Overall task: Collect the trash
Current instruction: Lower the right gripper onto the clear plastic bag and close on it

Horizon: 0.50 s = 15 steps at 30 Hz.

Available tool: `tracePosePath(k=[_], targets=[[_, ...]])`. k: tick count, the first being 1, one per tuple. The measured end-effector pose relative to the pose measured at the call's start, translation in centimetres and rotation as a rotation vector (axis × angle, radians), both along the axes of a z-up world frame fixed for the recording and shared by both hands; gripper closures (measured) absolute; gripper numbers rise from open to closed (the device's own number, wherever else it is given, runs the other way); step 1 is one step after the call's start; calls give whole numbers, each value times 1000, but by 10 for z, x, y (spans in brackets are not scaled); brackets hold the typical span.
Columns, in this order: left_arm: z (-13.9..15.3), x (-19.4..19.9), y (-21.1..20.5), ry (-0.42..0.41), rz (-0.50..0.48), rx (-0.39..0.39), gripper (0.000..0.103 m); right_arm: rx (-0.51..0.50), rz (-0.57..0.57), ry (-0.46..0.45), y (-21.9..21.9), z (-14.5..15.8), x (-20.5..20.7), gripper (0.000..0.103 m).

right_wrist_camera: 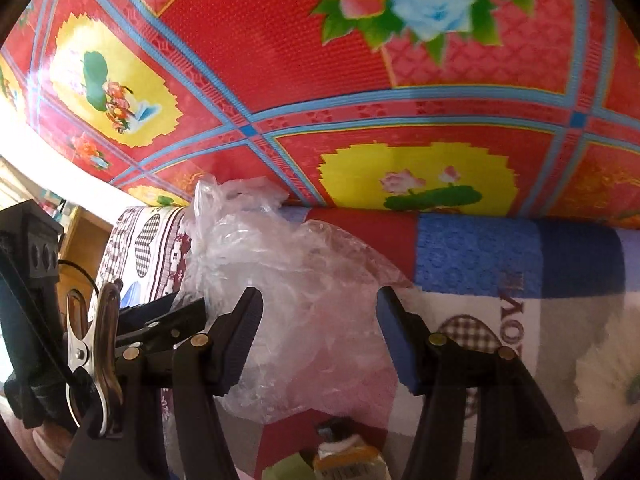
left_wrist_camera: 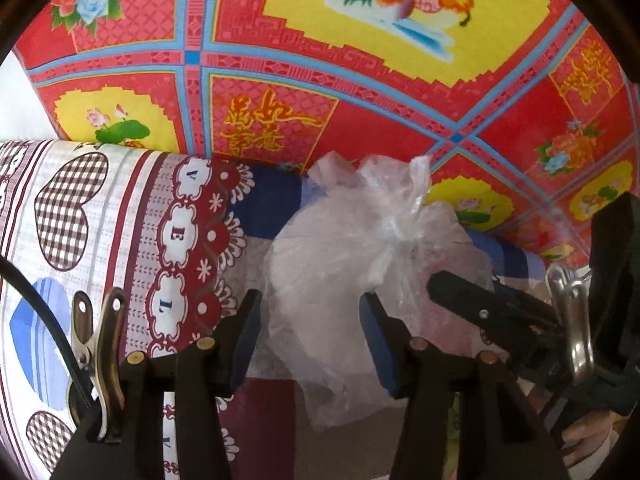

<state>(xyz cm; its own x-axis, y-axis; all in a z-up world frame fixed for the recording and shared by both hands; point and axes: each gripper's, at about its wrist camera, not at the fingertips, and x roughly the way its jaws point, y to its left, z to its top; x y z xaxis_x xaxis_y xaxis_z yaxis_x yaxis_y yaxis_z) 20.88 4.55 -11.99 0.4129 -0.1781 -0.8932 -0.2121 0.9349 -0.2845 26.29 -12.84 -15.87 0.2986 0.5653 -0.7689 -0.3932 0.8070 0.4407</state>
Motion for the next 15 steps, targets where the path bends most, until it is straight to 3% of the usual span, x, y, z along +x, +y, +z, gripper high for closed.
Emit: tracePosePath(k=[6,9,11,15], targets=[[0,6,-6,-13,-17,-10,51,36,37,14,10,-1,3,43],[-1,10,-6,-19,-13,-20,54,68,52,30,13,-3,2,51],[-2,13,-6,-23,-18,-20,58,87,69,45,17,-5,0,63],[-4,10,1,-23,-2,-5,75,73,75,32,21,-7,-4,74]])
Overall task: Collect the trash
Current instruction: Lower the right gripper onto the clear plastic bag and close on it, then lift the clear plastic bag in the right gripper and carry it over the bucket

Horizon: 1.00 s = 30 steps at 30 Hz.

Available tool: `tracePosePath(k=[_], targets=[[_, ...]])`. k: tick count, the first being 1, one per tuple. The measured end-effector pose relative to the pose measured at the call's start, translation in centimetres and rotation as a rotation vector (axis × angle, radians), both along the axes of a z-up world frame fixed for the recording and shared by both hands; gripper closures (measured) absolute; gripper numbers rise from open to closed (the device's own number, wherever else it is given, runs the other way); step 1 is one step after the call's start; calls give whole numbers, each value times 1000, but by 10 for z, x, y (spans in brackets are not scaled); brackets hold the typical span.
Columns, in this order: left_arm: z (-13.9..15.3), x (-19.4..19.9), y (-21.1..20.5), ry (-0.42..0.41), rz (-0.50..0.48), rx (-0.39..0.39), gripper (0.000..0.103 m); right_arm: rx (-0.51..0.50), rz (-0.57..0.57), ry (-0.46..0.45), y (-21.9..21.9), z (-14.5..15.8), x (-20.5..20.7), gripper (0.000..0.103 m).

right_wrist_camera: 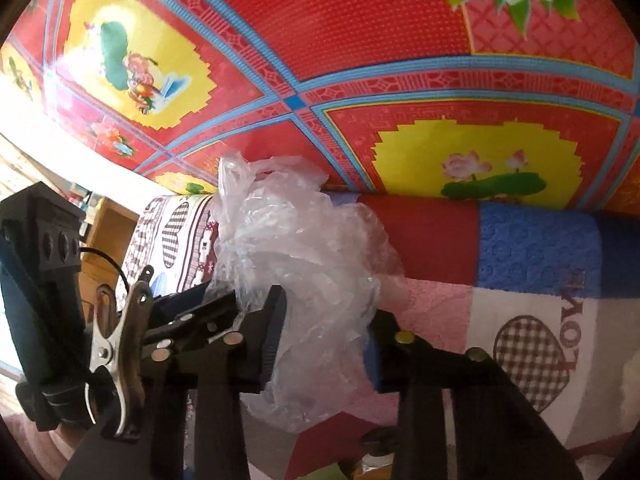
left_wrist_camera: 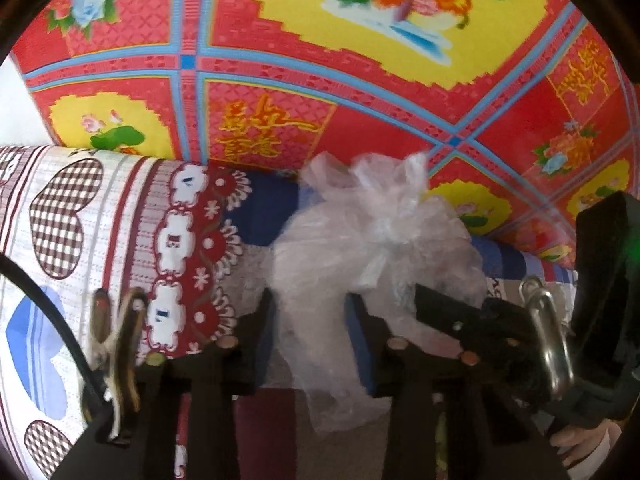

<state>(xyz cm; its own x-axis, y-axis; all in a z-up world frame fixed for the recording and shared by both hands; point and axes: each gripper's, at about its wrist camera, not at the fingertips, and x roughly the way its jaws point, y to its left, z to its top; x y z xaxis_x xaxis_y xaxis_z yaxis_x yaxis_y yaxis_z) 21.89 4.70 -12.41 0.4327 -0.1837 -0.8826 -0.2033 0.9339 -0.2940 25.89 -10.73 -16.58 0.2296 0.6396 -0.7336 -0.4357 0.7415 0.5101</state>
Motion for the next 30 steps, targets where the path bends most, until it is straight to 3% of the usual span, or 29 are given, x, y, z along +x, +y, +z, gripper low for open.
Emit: tracePosePath(k=[3,7,30], targets=[[-1,-4,10,3,29,-37,82,12,3,15,-1,-2,0,81],[2,-9,12,-5,27,-29,85,16,12,17,-2,-1,-3,86],[56,-100,37,-85,121,19,85,60,101,-56,46,40,-60,86]])
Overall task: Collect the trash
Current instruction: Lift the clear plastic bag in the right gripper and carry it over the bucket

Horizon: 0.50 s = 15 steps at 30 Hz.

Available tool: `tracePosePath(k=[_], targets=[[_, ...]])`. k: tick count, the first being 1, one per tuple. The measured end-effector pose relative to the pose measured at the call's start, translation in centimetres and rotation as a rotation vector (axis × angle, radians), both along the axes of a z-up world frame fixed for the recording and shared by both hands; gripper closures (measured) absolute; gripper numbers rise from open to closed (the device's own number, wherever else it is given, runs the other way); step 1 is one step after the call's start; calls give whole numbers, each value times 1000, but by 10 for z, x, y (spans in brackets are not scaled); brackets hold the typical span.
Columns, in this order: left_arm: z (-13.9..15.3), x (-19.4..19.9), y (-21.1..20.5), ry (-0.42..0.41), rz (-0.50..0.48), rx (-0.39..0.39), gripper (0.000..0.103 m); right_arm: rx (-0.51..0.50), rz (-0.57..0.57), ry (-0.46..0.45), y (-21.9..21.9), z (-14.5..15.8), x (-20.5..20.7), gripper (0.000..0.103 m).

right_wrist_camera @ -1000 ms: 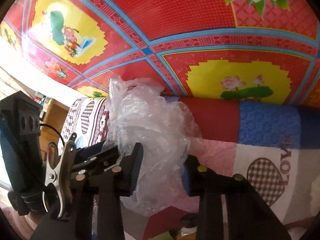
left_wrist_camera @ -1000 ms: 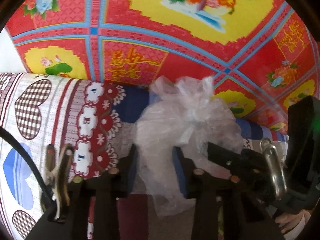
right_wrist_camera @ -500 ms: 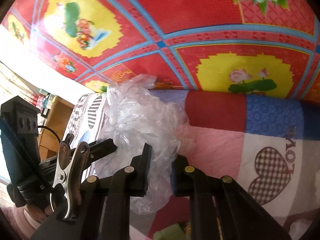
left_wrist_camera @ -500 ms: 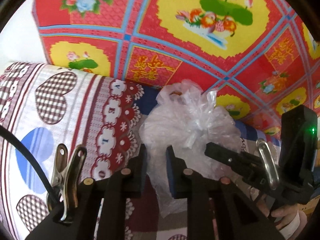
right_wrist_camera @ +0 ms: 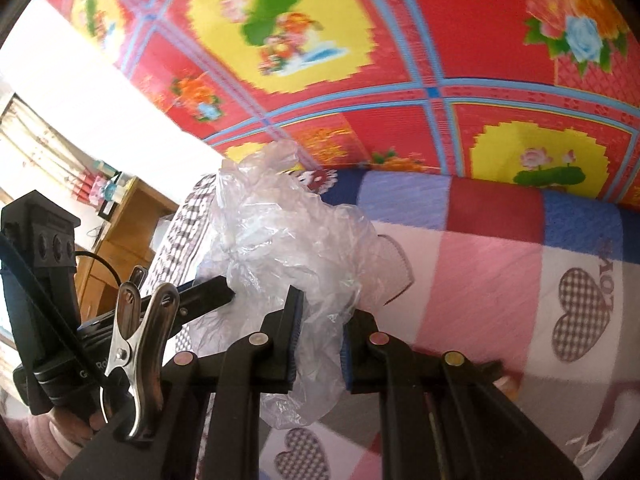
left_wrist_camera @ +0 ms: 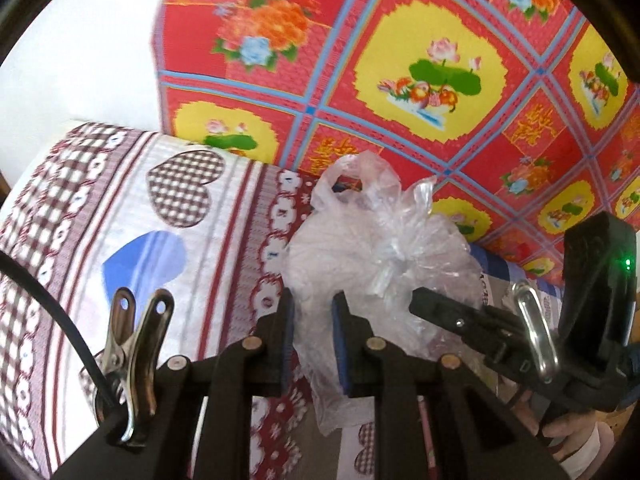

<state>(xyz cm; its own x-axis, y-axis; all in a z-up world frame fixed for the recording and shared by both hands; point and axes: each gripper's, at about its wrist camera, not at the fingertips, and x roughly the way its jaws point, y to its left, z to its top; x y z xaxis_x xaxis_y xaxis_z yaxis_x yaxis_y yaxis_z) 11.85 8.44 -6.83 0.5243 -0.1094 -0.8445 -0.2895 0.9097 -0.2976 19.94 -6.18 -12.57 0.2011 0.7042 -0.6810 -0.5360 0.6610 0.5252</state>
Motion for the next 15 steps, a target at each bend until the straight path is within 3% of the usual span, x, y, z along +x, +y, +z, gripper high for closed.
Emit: tracePosePath(k=[15], targets=[[36,-81,43,-54,44,12,85,3,29,-68,32,36,-81,86]])
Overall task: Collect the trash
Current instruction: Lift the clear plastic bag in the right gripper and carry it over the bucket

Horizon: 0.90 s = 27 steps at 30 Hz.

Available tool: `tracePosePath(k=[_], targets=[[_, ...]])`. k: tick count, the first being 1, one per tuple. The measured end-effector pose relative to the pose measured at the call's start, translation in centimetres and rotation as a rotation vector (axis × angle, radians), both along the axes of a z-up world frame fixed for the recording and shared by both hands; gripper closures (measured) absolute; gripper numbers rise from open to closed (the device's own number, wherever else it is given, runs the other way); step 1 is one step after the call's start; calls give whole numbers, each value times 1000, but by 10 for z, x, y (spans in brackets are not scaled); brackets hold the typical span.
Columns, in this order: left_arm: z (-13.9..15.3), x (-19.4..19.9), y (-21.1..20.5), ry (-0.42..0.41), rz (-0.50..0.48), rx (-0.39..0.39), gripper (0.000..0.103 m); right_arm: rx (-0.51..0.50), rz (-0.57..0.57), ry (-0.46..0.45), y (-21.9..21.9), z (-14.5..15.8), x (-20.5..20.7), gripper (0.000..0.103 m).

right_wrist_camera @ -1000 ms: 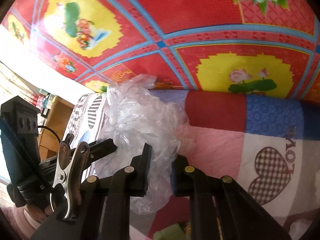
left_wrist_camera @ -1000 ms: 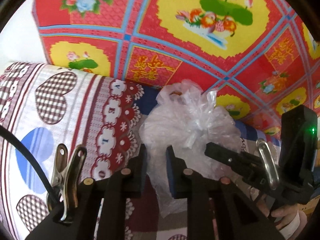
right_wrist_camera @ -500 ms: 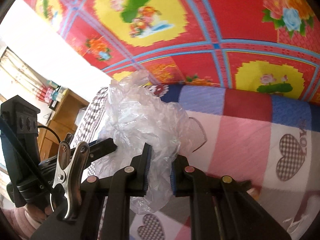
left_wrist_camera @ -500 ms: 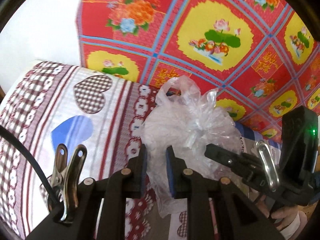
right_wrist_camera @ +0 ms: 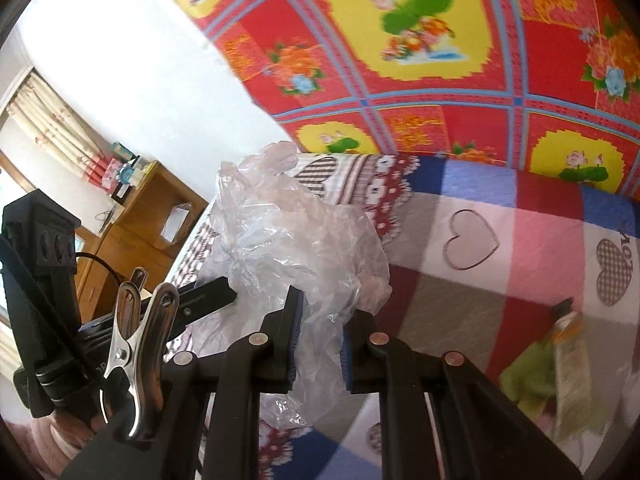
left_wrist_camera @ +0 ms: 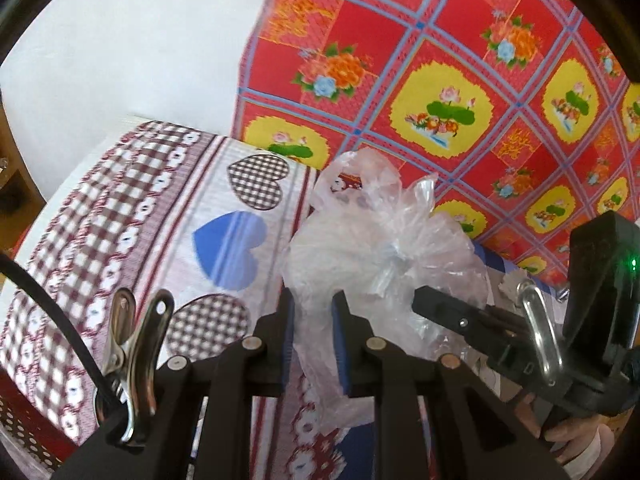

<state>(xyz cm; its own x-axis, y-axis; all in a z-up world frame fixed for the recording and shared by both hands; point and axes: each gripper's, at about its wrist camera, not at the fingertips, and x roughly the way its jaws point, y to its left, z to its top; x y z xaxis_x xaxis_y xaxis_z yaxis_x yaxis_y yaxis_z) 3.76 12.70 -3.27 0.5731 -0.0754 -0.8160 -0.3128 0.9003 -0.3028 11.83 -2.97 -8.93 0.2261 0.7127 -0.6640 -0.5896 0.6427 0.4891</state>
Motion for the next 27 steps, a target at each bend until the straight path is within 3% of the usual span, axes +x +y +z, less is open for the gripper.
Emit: tracePosePath(k=[15,27], targets=[[31,-94,60,-55,28,26,85,-5,23,-72,54,26,-93,86],[55,-164,121,-93,108,53,85,-7,87,-133,116,45,-157,85]])
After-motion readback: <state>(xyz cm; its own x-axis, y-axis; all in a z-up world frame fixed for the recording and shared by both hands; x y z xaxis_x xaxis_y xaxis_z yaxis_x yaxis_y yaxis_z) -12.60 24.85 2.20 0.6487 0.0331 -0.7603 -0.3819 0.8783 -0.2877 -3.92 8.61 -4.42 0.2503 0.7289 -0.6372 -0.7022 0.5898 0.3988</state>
